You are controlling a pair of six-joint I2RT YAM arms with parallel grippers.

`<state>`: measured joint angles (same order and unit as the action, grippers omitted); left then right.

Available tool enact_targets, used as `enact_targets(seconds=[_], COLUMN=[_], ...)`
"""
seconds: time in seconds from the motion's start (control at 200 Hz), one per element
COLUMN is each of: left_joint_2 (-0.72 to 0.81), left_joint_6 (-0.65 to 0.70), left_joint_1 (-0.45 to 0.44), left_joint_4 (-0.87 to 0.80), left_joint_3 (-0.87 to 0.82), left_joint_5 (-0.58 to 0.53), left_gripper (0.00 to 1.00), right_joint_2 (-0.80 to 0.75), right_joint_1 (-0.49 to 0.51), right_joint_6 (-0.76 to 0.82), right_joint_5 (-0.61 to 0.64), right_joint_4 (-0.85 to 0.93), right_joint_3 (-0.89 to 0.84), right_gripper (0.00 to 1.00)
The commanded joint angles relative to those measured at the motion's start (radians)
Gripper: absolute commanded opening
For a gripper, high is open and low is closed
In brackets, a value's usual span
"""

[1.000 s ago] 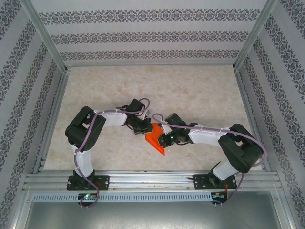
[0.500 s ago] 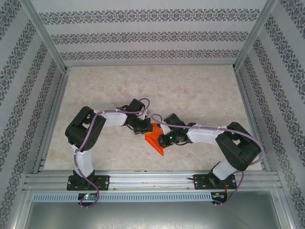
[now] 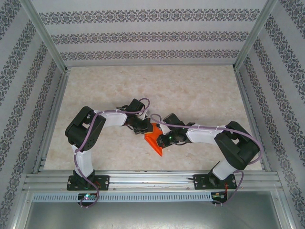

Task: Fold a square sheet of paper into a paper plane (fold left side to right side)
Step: Third fold the triangle at the center of the table.

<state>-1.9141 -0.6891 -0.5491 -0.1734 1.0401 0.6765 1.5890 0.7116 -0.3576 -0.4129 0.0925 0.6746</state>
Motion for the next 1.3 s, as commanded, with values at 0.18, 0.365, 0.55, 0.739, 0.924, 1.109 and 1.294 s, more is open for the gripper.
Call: enact_targets(seconds=[0.18, 0.365, 0.55, 0.739, 0.924, 1.109, 1.294], left_joint_2=[0.081, 0.221, 0.365, 0.411, 0.405, 0.356, 0.278], left_joint_6=[0.060, 0.052, 0.021, -0.047, -0.102, -0.135, -0.145], left_joint_1=[-0.006, 0.033, 0.060, 0.050, 0.013, -0.037, -0.088], left_joint_4=[-0.139, -0.121, -0.043, 0.099, 0.176, 0.217, 0.233], left_joint_3=[0.052, -0.010, -0.152, -0.266, -0.316, -0.305, -0.269], left_joint_5=[-0.112, -0.145, -0.139, -0.005, 0.014, 0.023, 0.005], left_gripper=[0.18, 0.19, 0.15, 0.11, 0.10, 0.10, 0.10], right_joint_2=[0.052, 0.057, 0.060, 0.063, 0.067, 0.072, 0.075], right_joint_1=[0.009, 0.008, 0.009, 0.005, 0.005, 0.005, 0.005], right_joint_6=[-0.003, -0.010, -0.009, -0.012, -0.011, -0.009, -0.008], right_joint_5=[0.023, 0.010, 0.001, -0.006, -0.009, -0.010, -0.007], right_joint_4=[0.015, 0.004, -0.001, -0.005, -0.003, 0.003, 0.008], right_joint_3=[-0.001, -0.004, -0.004, -0.006, -0.004, 0.002, 0.005], right_gripper=[0.00, 0.00, 0.02, 0.07, 0.09, 0.10, 0.10])
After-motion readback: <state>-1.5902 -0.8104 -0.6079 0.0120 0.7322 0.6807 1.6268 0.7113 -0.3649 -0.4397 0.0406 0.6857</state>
